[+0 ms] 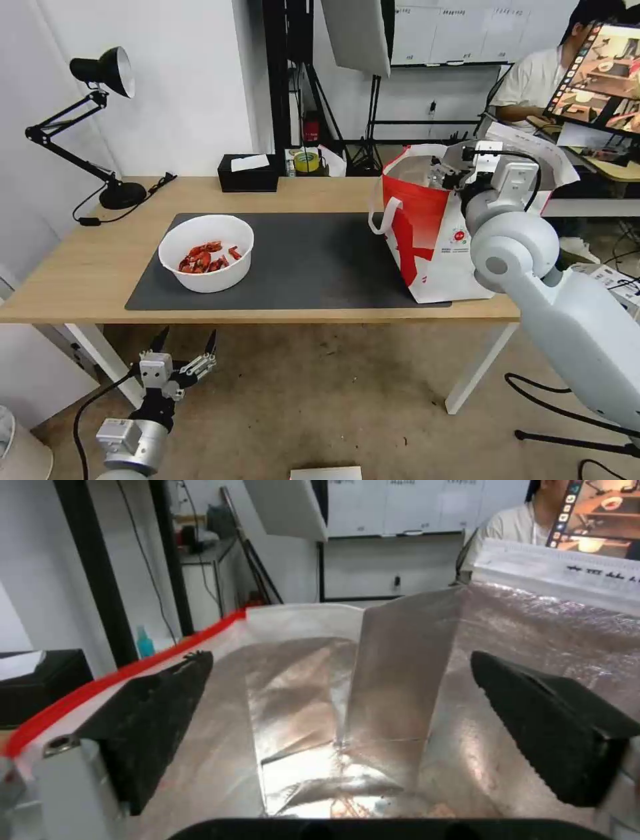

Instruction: Pick up the trash from the table and place it into the takeout bag.

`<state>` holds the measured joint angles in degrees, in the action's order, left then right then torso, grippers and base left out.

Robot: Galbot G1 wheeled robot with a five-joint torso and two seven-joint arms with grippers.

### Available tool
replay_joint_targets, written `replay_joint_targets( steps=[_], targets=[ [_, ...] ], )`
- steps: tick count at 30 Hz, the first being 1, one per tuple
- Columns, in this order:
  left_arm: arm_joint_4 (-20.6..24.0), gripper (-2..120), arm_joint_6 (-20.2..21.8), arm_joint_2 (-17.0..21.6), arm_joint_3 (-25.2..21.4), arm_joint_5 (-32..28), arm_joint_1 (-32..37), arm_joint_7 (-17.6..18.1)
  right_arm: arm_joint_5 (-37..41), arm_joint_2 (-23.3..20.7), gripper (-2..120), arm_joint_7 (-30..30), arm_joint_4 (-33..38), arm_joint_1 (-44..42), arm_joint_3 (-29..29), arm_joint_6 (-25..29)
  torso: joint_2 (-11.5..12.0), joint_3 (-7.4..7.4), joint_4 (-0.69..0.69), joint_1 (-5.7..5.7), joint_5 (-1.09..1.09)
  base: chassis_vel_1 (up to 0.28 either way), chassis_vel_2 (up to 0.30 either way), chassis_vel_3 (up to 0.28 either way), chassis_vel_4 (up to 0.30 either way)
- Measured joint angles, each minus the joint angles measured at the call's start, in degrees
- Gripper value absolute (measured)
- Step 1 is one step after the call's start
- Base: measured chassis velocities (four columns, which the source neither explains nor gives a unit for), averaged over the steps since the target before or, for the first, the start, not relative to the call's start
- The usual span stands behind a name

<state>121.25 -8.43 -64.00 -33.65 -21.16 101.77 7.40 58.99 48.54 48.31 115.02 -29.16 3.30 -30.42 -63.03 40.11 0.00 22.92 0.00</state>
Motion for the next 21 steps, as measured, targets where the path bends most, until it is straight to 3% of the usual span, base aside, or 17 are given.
replay_joint_targets(
  steps=[6,9,13,14,20,21],
  targets=[
    [0.6,100,0.0,0.3,-0.7,-0.5,0.2,0.0,-0.6,0.1,100,-1.2,0.3,-0.7,0.3,0.7,0.0,0.0,0.0,0.0,0.0,0.0,0.0,0.0,0.0],
    [0.9,100,0.0,0.3,-0.9,-0.6,0.3,0.0,-2.5,0.0,100,-5.4,0.8,-1.9,1.3,4.4,0.0,0.0,0.0,0.0,0.0,0.0,0.0,0.0,0.0],
    [1.1,100,0.0,0.2,-1.0,-0.6,0.4,0.0,-5.7,-0.6,100,-20.1,3.2,-6.1,3.5,15.1,0.0,-0.01,0.01,0.0,-0.01,0.0,0.0,0.0,0.0],
    [1.1,100,0.0,0.2,-1.0,-0.6,0.4,0.0,-5.7,-0.6,100,-20.1,3.2,-6.1,3.5,15.1,0.0,-0.01,0.01,0.0,-0.01,0.0,0.0,0.0,0.0],
    [1.1,100,-0.2,0.0,-1.1,-0.6,0.4,0.1,-7.1,-1.6,100,-37.7,7.1,-17.3,6.2,25.7,0.0,-0.01,0.0,0.0,0.0,0.0,0.0,0.0,0.0],
    [1.1,100,-0.2,0.0,-1.1,-0.6,0.4,0.1,-7.1,-1.6,100,-37.7,7.1,-17.3,6.2,25.7,0.0,-0.01,0.0,0.0,0.0,0.0,0.0,0.0,0.0]
  ],
)
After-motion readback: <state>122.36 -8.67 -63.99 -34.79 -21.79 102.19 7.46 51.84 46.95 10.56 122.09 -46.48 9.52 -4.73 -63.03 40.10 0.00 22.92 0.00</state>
